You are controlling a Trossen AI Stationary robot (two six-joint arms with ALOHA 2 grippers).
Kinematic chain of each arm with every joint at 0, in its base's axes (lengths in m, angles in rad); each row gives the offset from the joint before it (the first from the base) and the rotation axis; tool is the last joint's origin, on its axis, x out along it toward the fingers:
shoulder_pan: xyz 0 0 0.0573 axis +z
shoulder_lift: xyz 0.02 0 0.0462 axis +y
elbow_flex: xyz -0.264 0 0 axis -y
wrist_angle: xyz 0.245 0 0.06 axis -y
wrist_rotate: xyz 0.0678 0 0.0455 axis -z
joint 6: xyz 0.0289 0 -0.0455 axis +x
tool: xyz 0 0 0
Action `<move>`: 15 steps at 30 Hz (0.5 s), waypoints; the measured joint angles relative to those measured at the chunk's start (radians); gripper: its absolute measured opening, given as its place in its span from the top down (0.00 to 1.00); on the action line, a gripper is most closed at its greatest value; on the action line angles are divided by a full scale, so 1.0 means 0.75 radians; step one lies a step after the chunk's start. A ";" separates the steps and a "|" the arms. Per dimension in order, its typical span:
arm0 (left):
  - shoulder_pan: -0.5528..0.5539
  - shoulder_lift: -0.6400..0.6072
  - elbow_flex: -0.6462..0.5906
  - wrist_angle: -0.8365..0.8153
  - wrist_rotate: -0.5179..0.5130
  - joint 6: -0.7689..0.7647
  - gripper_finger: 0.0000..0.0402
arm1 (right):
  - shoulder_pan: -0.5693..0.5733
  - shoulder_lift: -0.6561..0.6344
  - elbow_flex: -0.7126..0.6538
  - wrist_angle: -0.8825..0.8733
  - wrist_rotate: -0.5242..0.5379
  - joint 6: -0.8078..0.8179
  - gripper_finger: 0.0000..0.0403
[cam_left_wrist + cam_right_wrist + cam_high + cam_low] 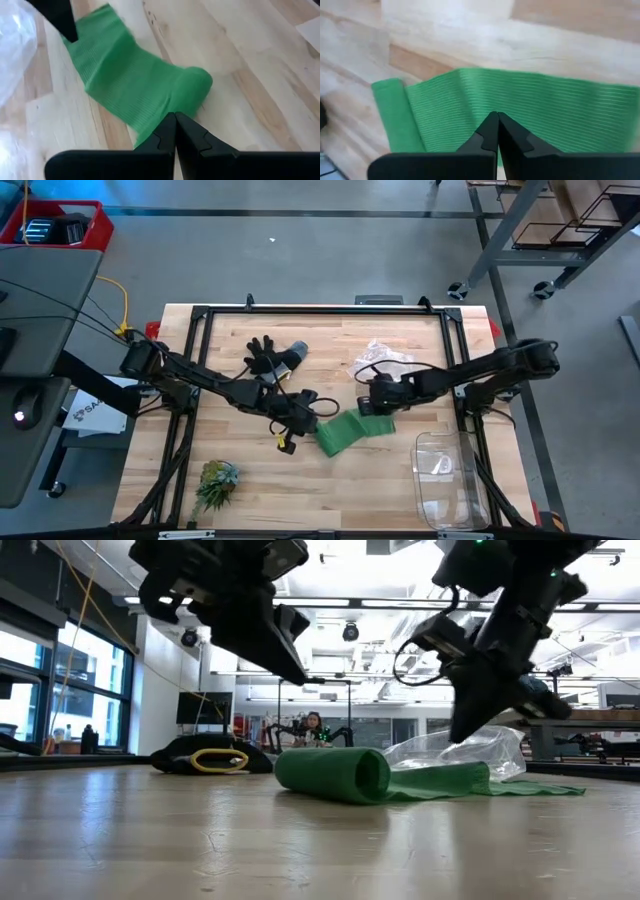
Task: Roll bandage
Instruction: Roll the green bandage
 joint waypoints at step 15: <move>0.029 0.229 0.182 0.015 0.008 0.121 1.00 | -0.009 -0.069 0.001 -0.585 -0.033 -0.054 1.00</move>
